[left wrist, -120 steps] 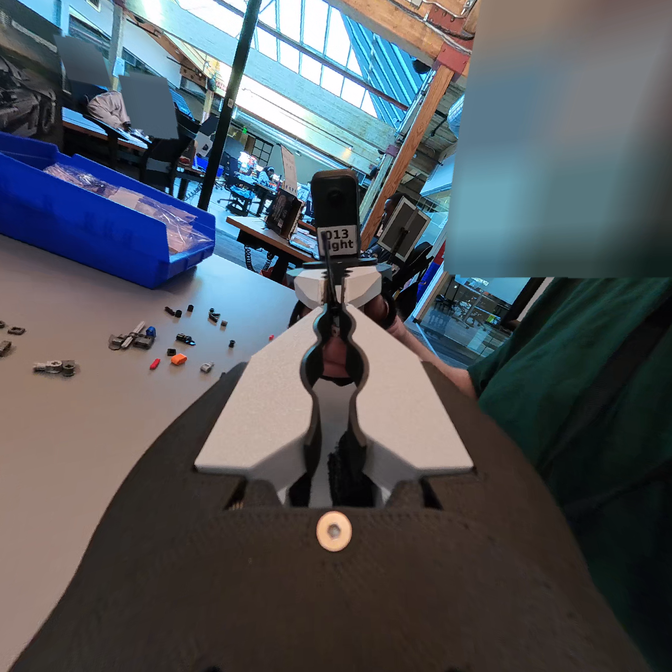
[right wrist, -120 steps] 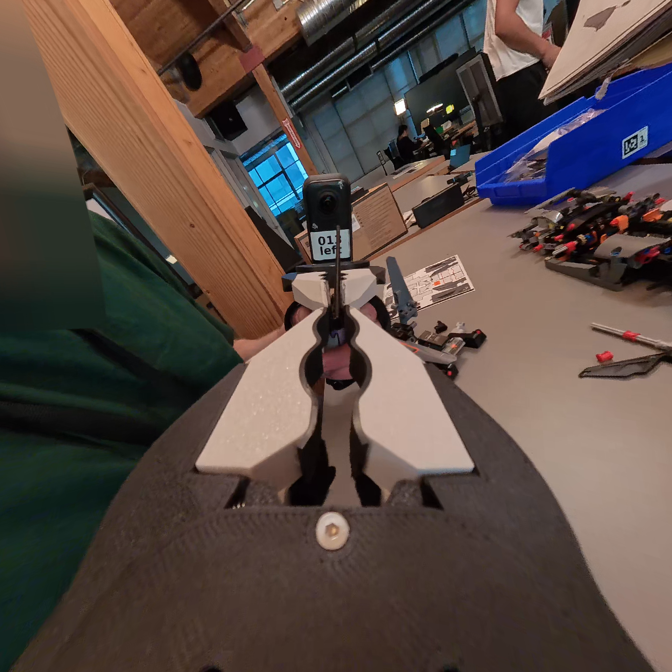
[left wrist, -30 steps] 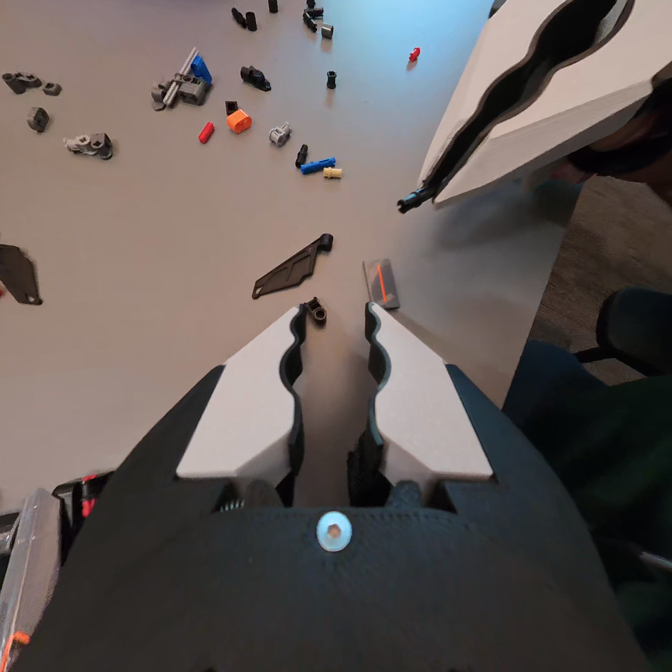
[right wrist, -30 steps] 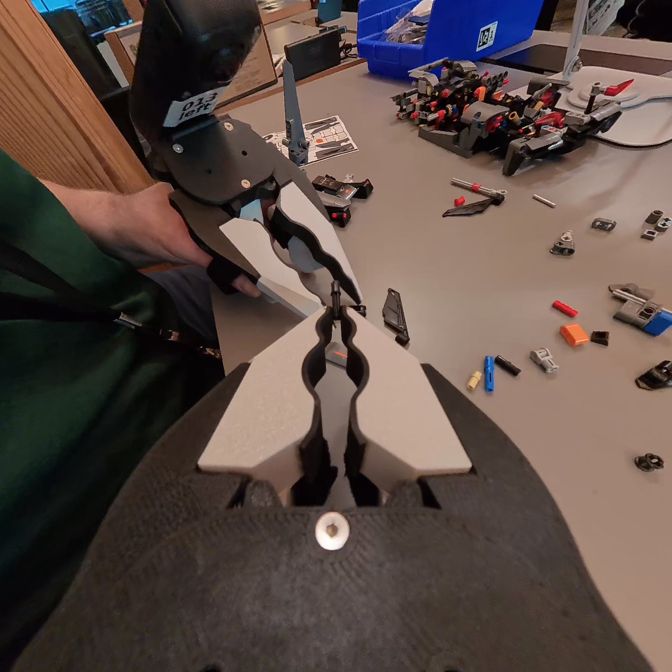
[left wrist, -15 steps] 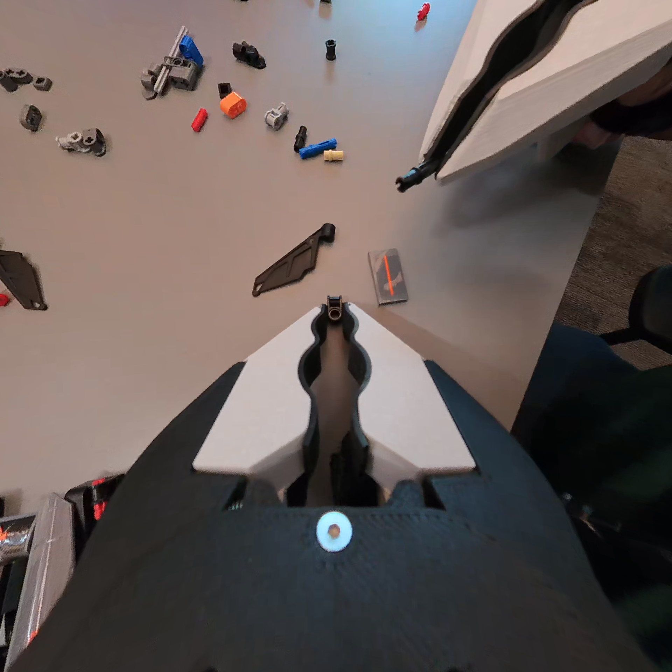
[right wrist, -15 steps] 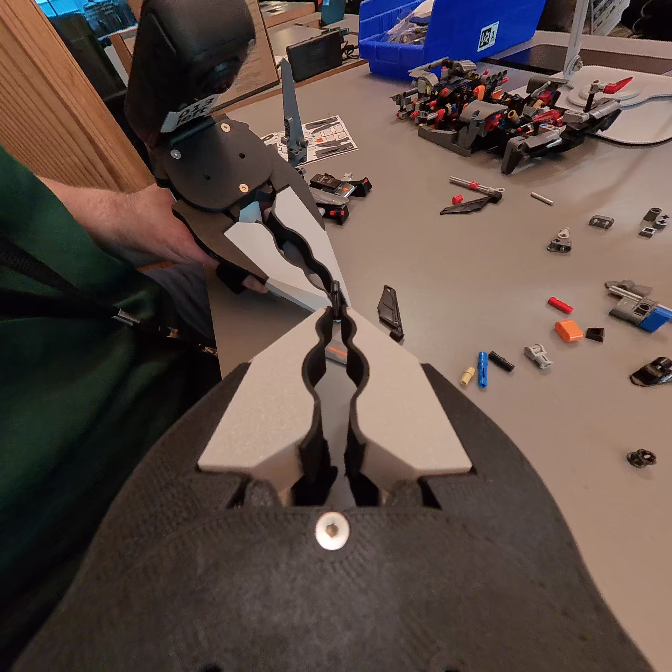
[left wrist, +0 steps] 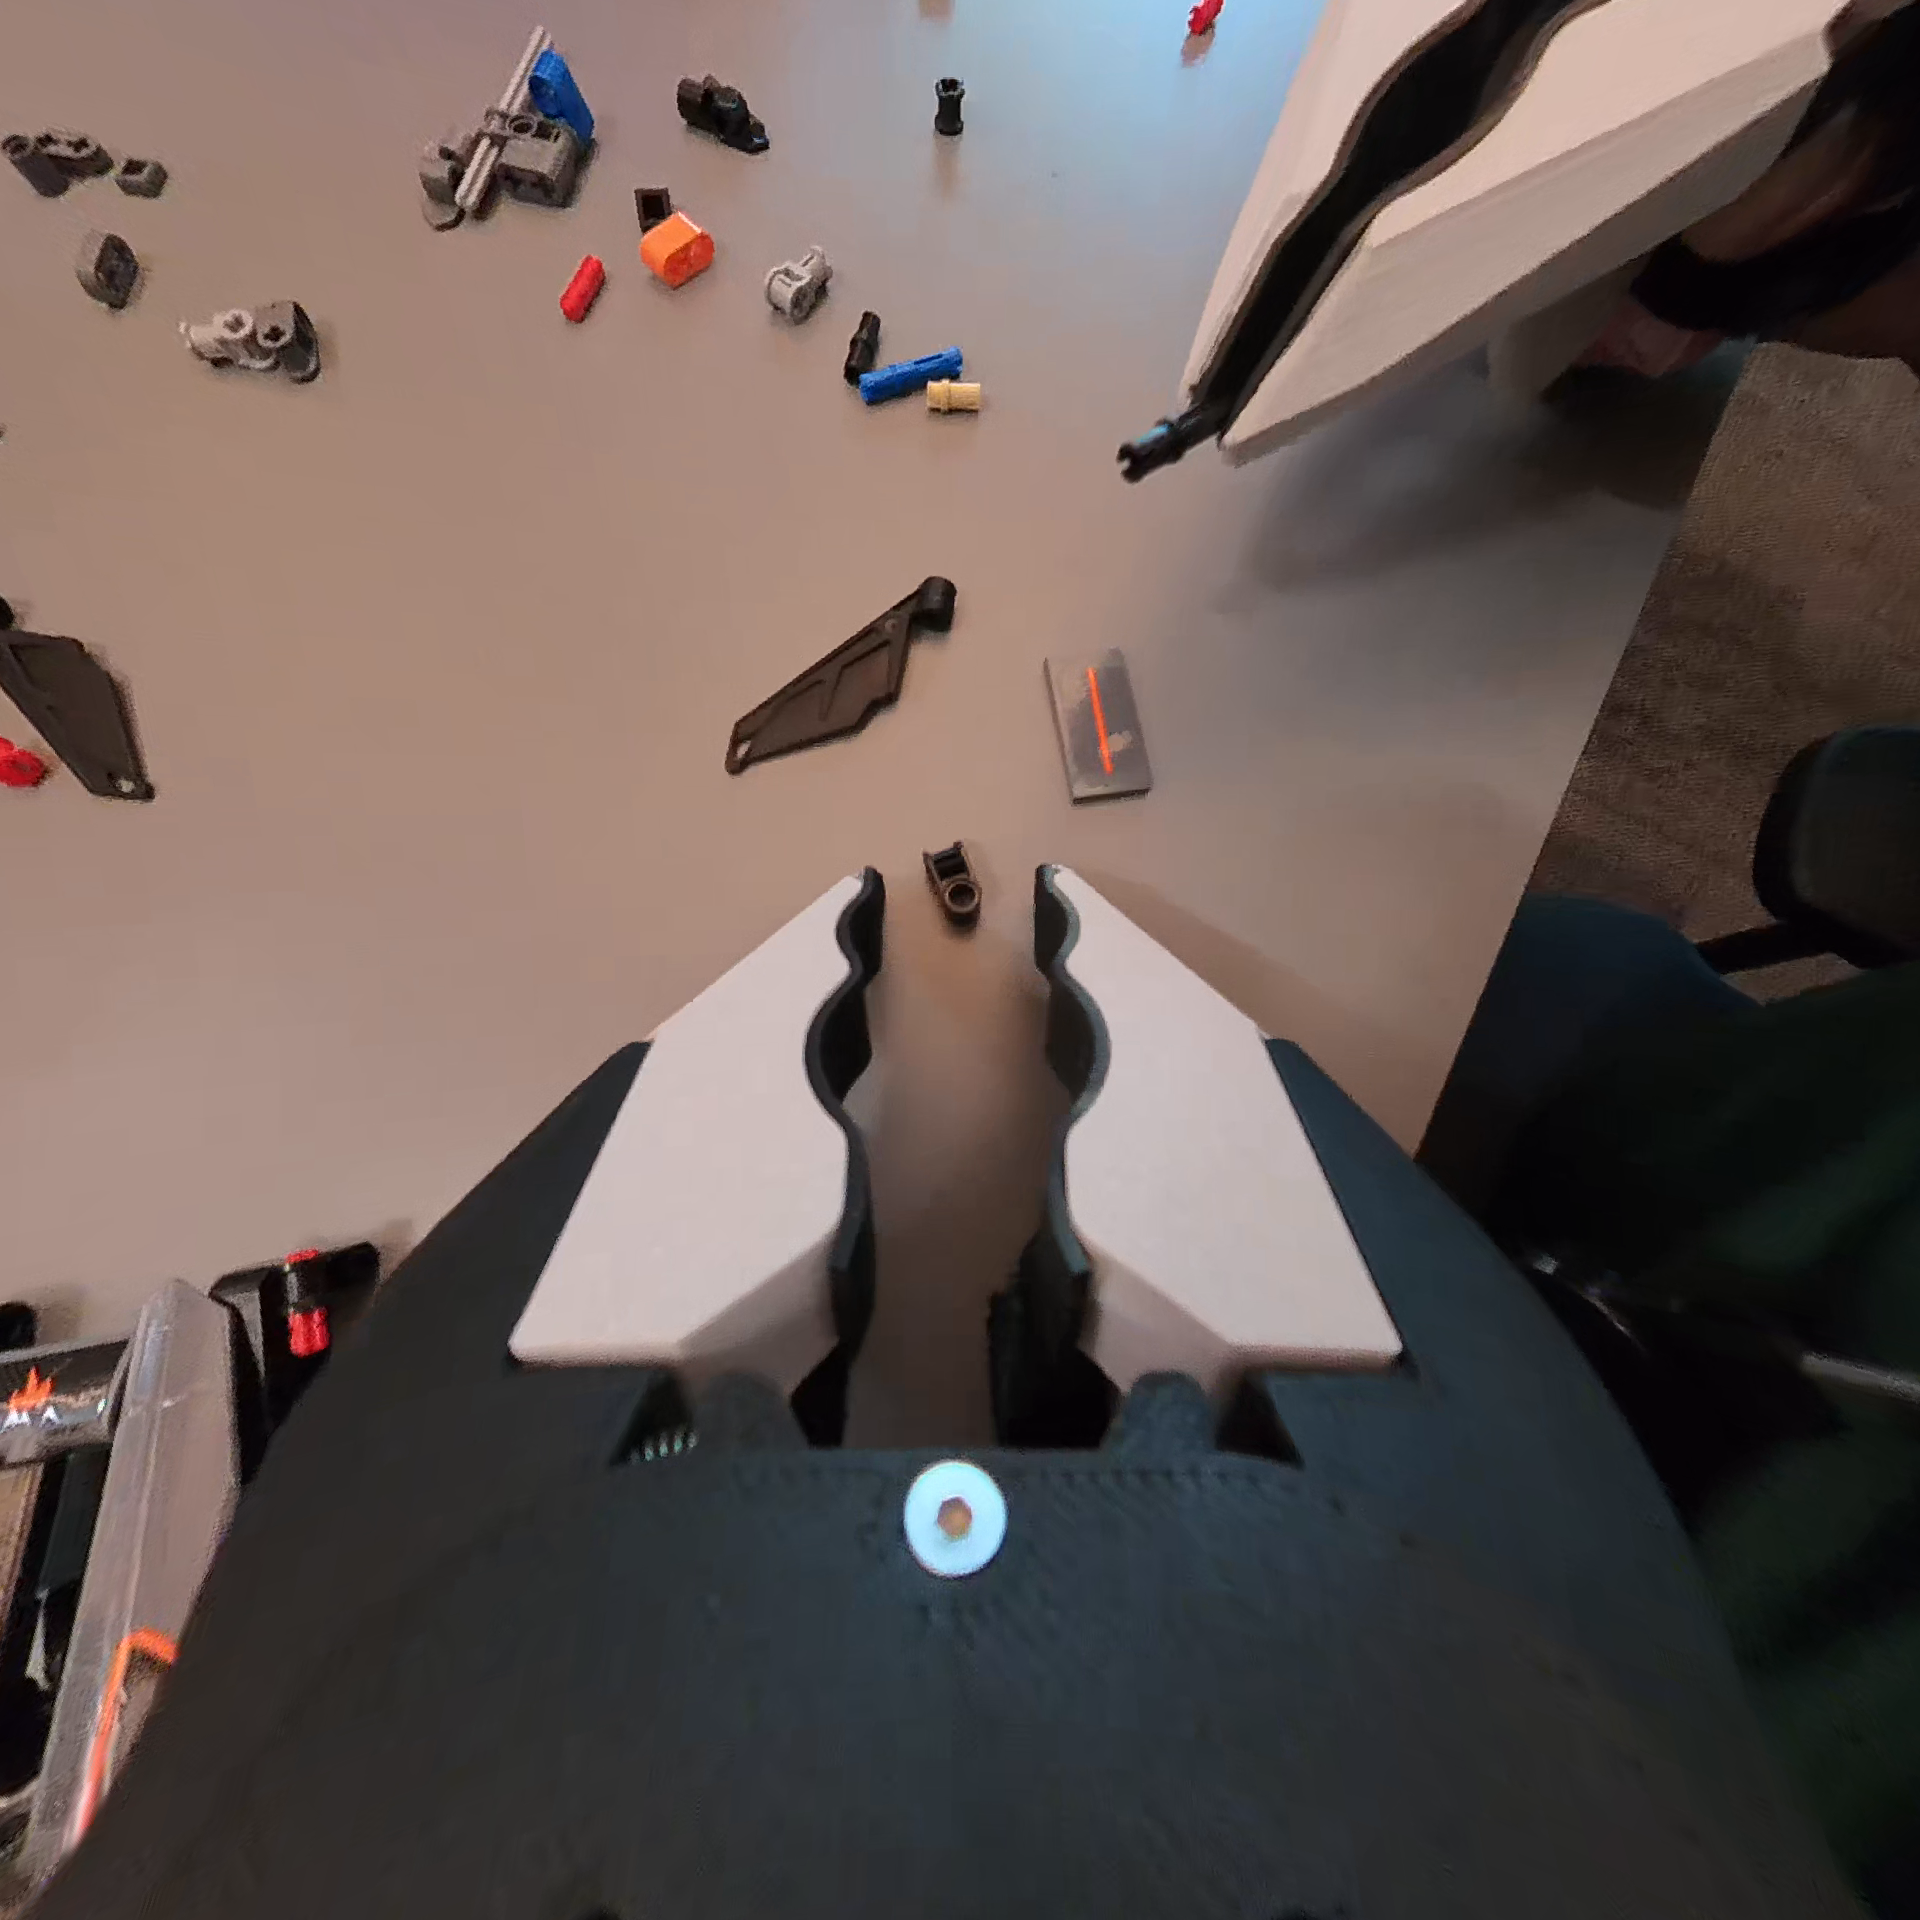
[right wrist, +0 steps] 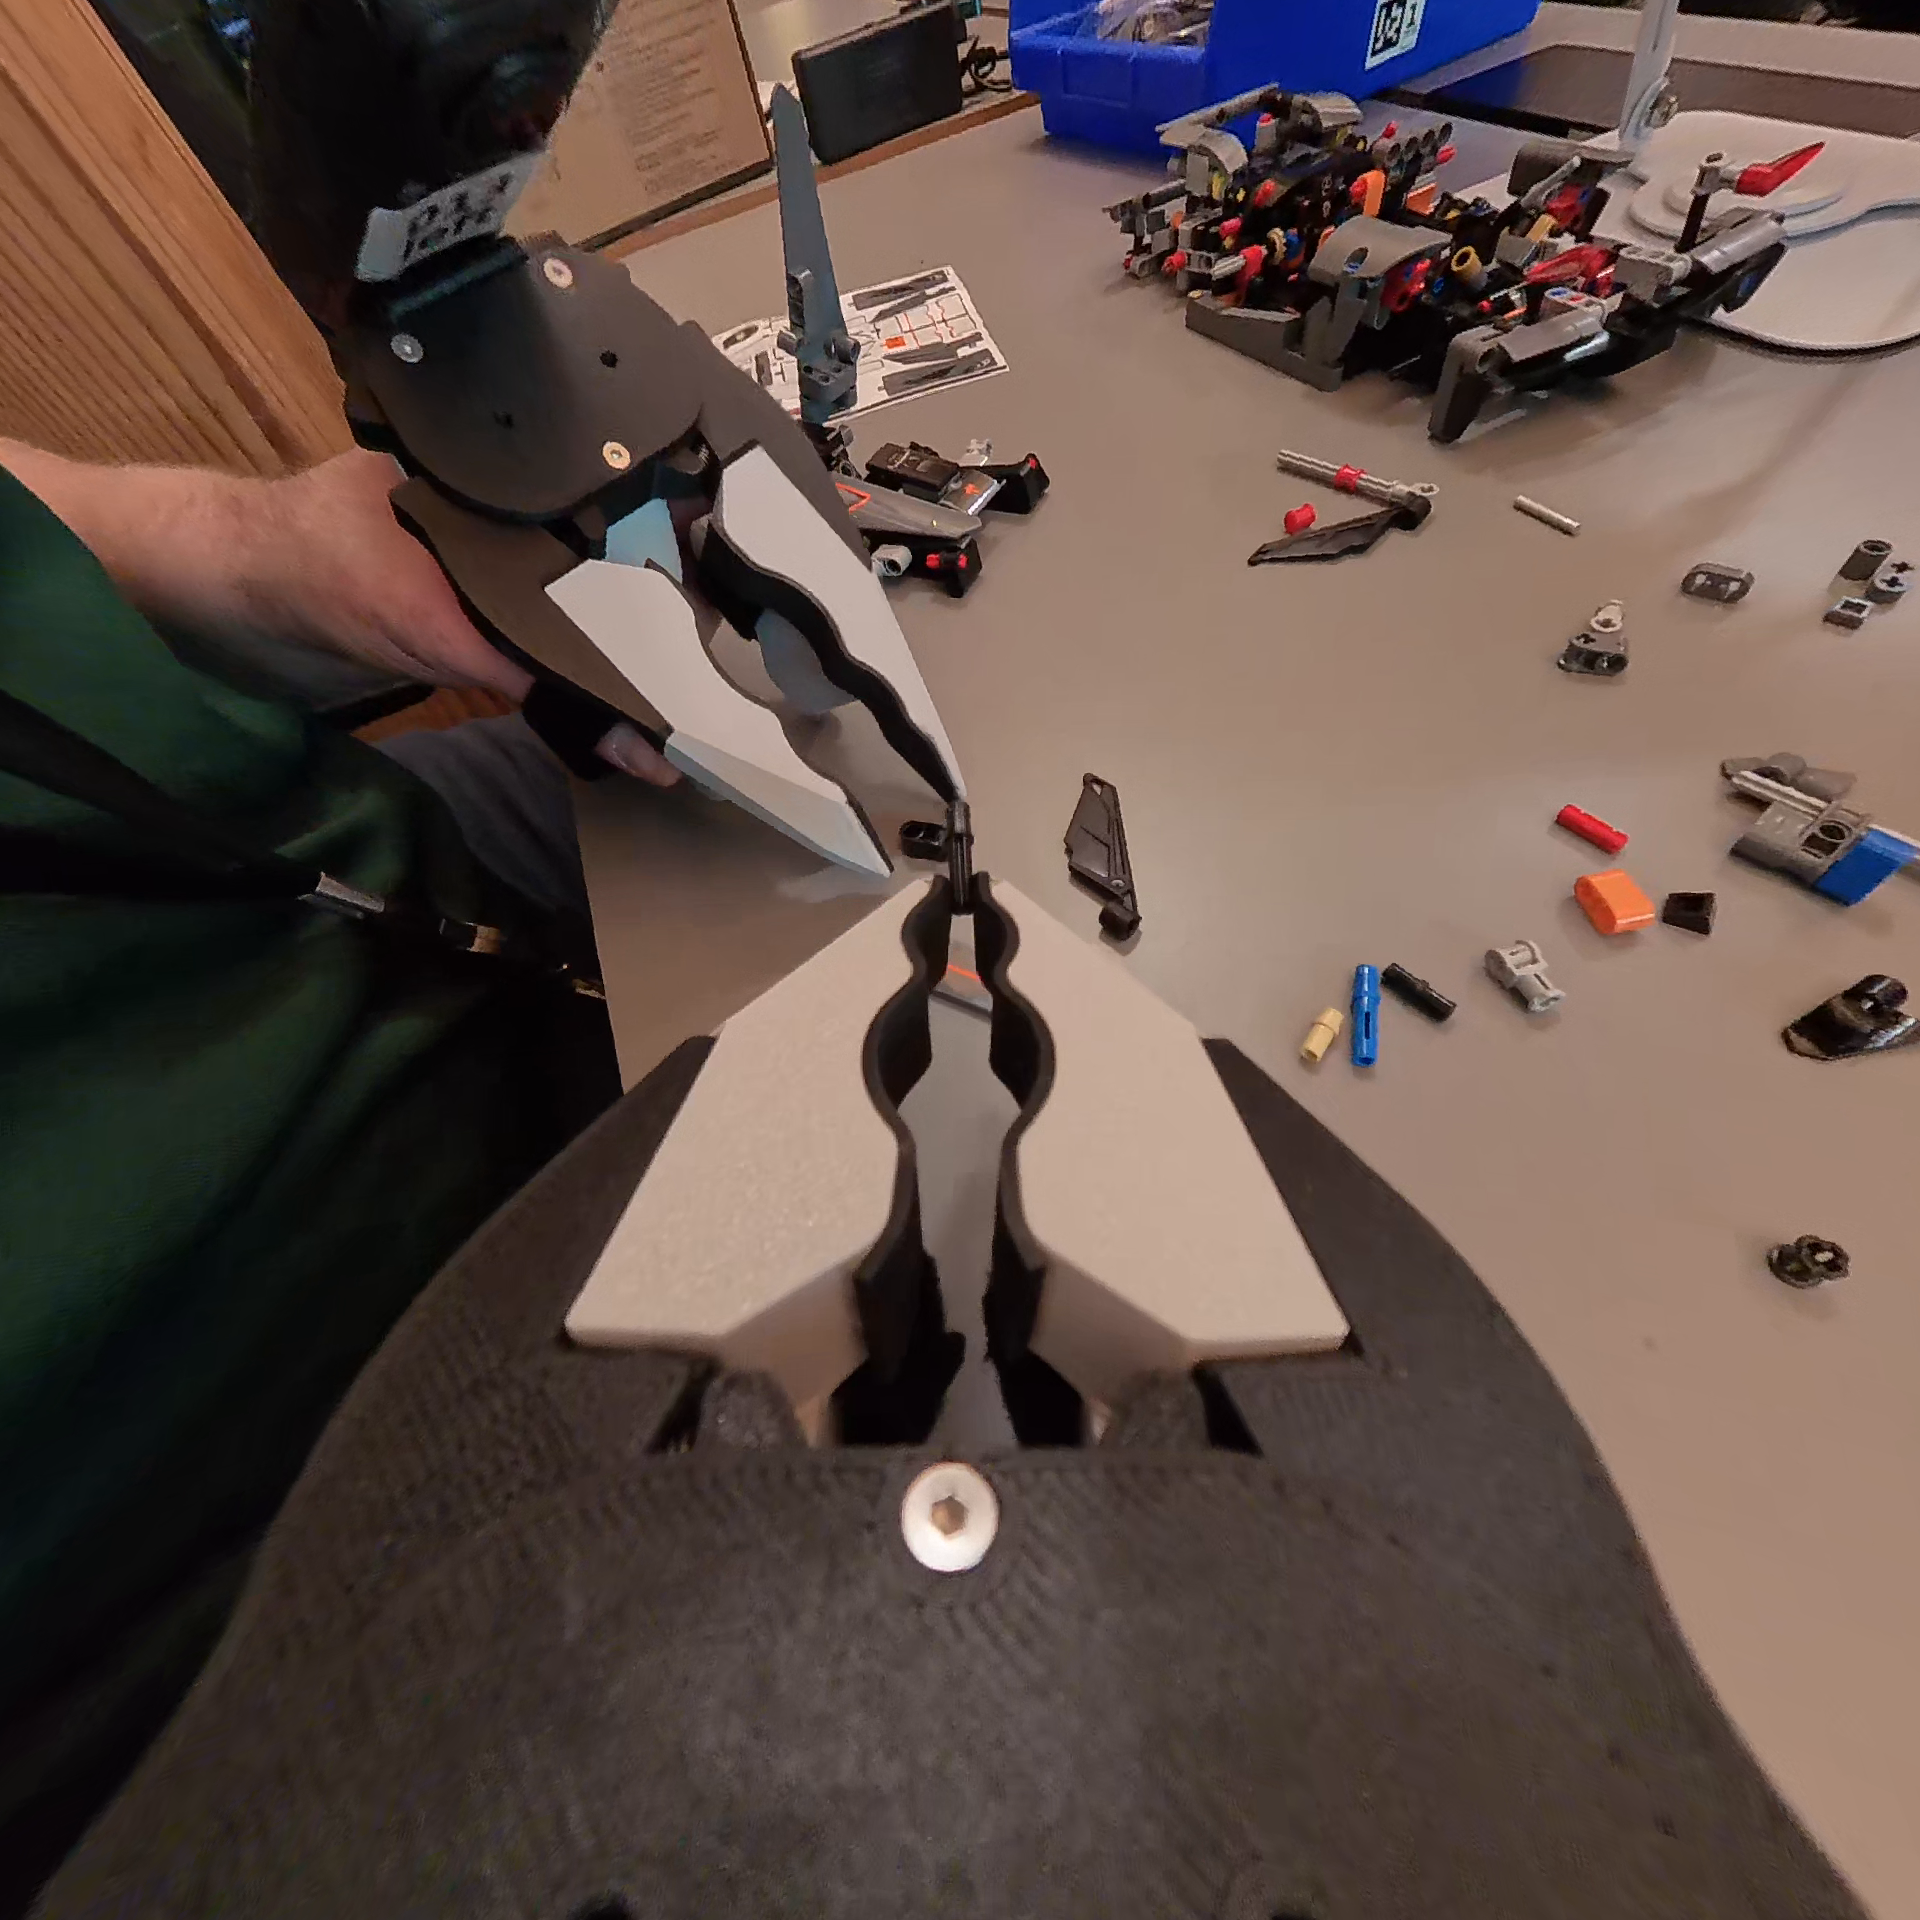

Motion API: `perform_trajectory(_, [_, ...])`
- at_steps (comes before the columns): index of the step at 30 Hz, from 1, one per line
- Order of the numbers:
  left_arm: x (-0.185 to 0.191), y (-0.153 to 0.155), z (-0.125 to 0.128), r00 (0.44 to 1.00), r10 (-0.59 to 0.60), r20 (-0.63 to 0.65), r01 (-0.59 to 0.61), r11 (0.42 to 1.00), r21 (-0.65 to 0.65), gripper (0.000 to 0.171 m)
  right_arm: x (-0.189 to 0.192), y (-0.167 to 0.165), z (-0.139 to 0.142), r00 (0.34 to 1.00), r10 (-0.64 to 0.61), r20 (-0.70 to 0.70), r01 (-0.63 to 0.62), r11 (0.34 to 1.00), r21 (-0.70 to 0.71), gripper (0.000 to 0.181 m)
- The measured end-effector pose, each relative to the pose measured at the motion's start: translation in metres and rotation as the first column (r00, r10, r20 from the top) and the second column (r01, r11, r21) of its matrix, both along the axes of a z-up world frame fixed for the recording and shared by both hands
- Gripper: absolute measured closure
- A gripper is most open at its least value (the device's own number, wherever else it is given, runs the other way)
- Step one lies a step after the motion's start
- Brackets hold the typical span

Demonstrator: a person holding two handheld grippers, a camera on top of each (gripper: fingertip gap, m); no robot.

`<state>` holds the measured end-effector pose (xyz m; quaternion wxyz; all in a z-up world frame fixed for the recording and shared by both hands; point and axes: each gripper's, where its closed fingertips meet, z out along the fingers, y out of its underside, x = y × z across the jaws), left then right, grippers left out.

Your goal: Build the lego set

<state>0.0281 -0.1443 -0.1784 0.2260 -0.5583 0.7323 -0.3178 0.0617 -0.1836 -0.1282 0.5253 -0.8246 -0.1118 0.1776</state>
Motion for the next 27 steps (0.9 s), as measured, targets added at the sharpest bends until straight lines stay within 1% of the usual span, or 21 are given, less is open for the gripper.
perform_trajectory(4, [0.003,-0.001,-0.003,1.000,-0.013,-0.019,0.013,1.000,0.015,0.147,-0.001,-0.002,-0.003,1.000,0.008,0.022,-0.007,1.000,-0.012,0.180])
perform_trajectory(7, [0.005,0.001,-0.004,1.000,-0.009,-0.026,0.010,0.998,0.056,0.157,-0.001,-0.002,-0.003,1.000,0.010,0.020,-0.010,1.000,-0.013,0.180])
perform_trajectory(8, [0.005,0.002,-0.004,1.000,-0.004,-0.027,0.006,0.998,0.062,0.165,-0.001,-0.002,-0.003,1.000,0.011,0.017,-0.011,1.000,-0.014,0.180])
perform_trajectory(12, [0.005,0.003,-0.002,1.000,-0.006,-0.013,0.007,0.999,0.045,0.165,0.000,-0.001,-0.003,1.000,0.008,0.021,-0.008,1.000,-0.014,0.180])
perform_trajectory(13, [0.006,0.001,0.002,1.000,-0.001,0.017,0.001,1.000,0.010,0.165,0.000,-0.001,-0.003,1.000,0.006,0.024,-0.006,1.000,-0.010,0.180])
perform_trajectory(14, [0.008,-0.001,0.010,0.999,0.008,0.051,-0.006,0.998,-0.055,0.166,-0.001,0.000,-0.001,1.000,0.011,0.024,-0.011,1.000,-0.001,0.180])
perform_trajectory(17, [0.013,-0.002,0.039,0.983,0.039,0.181,0.008,0.968,-0.250,0.166,-0.007,0.005,0.008,0.999,0.025,0.035,-0.026,0.999,0.023,0.180])
perform_trajectory(19, [0.015,-0.001,0.056,0.970,0.066,0.234,0.031,0.920,-0.391,0.166,-0.011,0.010,0.016,0.998,0.034,0.043,-0.036,0.998,0.047,0.180])
perform_trajectory(21, [0.015,0.000,0.072,0.954,0.102,0.281,0.063,0.851,-0.521,0.166,-0.013,0.017,0.024,0.998,0.037,0.042,-0.040,0.997,0.063,0.180])
perform_trajectory(22, [0.016,0.002,0.078,0.948,0.126,0.293,0.071,0.811,-0.581,0.165,-0.014,0.020,0.029,0.998,0.041,0.042,-0.044,0.996,0.076,0.180])
perform_trajectory(24, [0.014,0.003,0.092,0.934,0.153,0.323,0.124,0.710,-0.693,0.166,-0.018,0.026,0.038,0.997,0.052,0.050,-0.057,0.993,0.100,0.180])
perform_trajectory(26, [0.013,0.008,0.105,0.915,0.195,0.354,0.169,0.611,-0.773,0.166,-0.020,0.032,0.044,0.997,0.056,0.053,-0.062,0.992,0.114,0.180])
perform_trajectory(27, [0.013,0.009,0.109,0.910,0.207,0.358,0.185,0.571,-0.800,0.166,-0.021,0.035,0.046,0.997,0.057,0.052,-0.063,0.991,0.120,0.180])
